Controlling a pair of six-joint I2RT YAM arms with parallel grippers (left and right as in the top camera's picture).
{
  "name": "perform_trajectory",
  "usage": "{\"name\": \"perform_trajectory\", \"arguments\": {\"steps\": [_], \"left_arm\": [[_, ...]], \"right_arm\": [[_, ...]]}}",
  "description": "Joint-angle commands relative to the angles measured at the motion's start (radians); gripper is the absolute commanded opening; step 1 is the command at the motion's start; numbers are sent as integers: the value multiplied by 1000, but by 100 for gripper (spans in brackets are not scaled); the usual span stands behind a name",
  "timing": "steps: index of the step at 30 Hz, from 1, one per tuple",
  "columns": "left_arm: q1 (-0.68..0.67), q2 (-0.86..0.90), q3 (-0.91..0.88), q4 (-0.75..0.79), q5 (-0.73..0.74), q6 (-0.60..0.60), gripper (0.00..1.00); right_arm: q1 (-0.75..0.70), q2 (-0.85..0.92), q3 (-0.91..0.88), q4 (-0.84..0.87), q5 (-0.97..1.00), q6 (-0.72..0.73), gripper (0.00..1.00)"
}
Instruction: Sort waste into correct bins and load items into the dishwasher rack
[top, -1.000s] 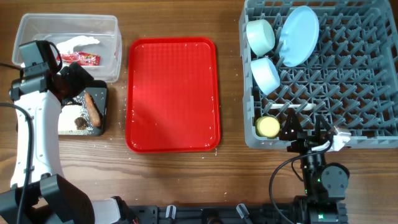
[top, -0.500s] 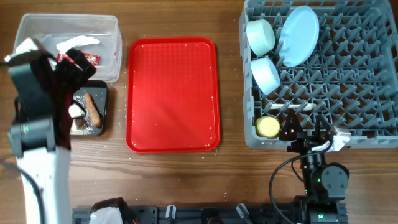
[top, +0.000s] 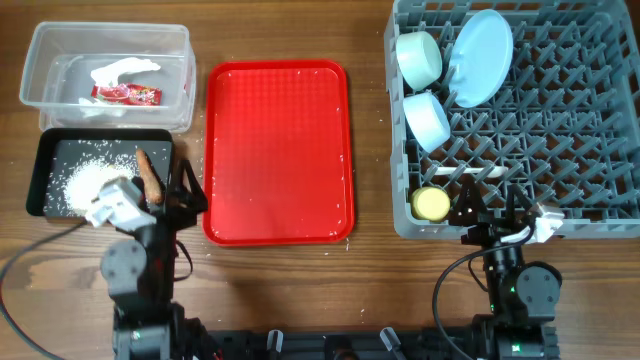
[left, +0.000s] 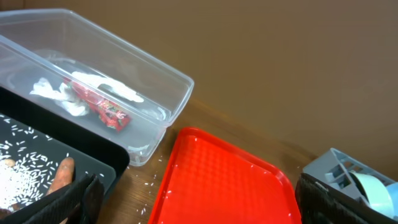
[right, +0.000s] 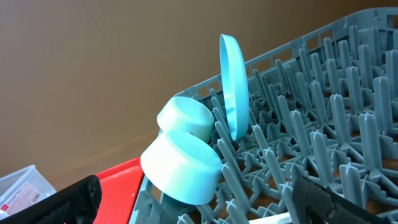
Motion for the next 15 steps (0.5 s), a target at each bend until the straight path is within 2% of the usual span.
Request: {"name": "perform_trajectory", "arguments": {"steps": [1, 8, 15], "left_arm": [[-4, -174, -98, 5, 8, 6, 100], [-4, -346, -193, -2, 0, 6, 100], [-6, -358, -200, -56, -21, 9, 100]], "right_arm": [[-4, -5, -1, 3, -16, 9, 100], [-4, -5, -1, 3, -16, 10, 100], [-4, -5, -1, 3, -16, 10, 100]]}}
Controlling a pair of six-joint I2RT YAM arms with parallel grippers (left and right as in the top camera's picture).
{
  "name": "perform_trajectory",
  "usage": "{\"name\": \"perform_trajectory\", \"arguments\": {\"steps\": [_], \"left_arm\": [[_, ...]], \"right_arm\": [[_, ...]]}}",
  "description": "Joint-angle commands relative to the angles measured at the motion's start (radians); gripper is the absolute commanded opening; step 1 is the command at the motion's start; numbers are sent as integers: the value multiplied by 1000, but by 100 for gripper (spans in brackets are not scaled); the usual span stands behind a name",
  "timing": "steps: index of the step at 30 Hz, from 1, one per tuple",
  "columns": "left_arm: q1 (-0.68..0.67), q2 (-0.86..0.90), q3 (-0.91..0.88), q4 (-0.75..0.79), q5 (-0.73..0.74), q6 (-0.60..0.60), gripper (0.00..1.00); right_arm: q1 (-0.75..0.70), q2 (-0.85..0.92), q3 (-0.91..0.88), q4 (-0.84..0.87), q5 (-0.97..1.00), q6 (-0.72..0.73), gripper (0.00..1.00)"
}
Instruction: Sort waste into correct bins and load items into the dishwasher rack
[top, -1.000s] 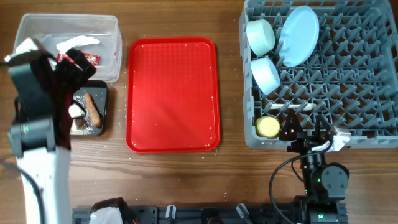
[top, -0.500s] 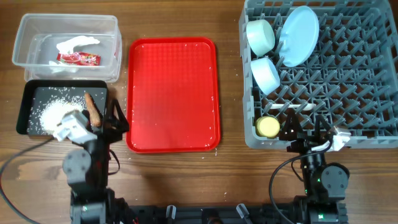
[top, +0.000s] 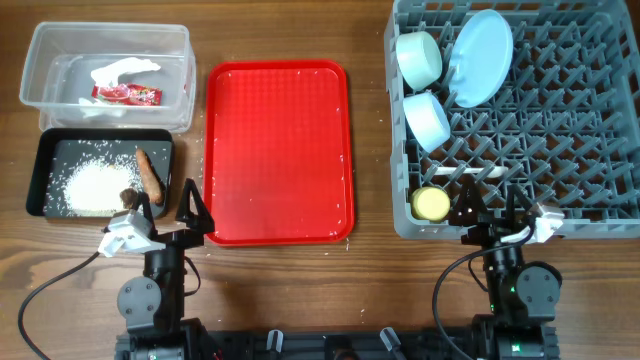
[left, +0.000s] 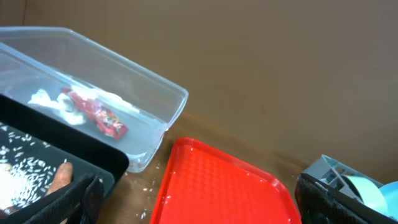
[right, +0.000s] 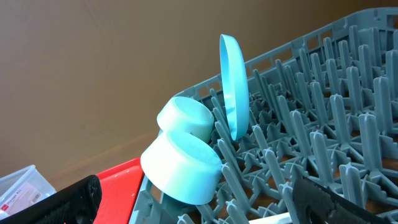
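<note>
My left gripper (top: 168, 208) stands open and empty near the table's front edge, between the black tray (top: 55, 150) and the red tray (top: 278, 150). The black tray holds rice (top: 95, 185) and an orange-brown food piece (top: 150, 172). Behind it, the clear bin (top: 108, 40) holds a red wrapper (left: 99, 115) and white tissue (top: 125, 68). My right gripper (top: 490, 208) is open and empty at the front edge of the grey dishwasher rack (top: 560, 150). The rack holds a light blue plate (right: 233, 87), two light blue bowls (right: 183, 165) and a yellow item (top: 432, 203).
Grains of rice lie scattered on the red tray (left: 214, 190) and on the wood beside it. The rack's corner (left: 336, 174) shows at the right of the left wrist view. Cables run from both arm bases along the table's front edge.
My left arm has drawn back toward the front edge, uncovering the black tray's near corner. Its gripper stays open and empty. The right arm has not moved.
</note>
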Motion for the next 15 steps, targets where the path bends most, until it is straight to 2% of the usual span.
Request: {"name": "perform_trajectory", "arguments": {"steps": [1, 15], "left_arm": [[-6, -12, -8, -98, -9, 8, 100], [-33, -8, -8, -90, -6, 8, 100]], "right_arm": [[-4, -5, -1, 3, -16, 10, 100], [-4, -5, -1, 3, -16, 9, 100]]}}
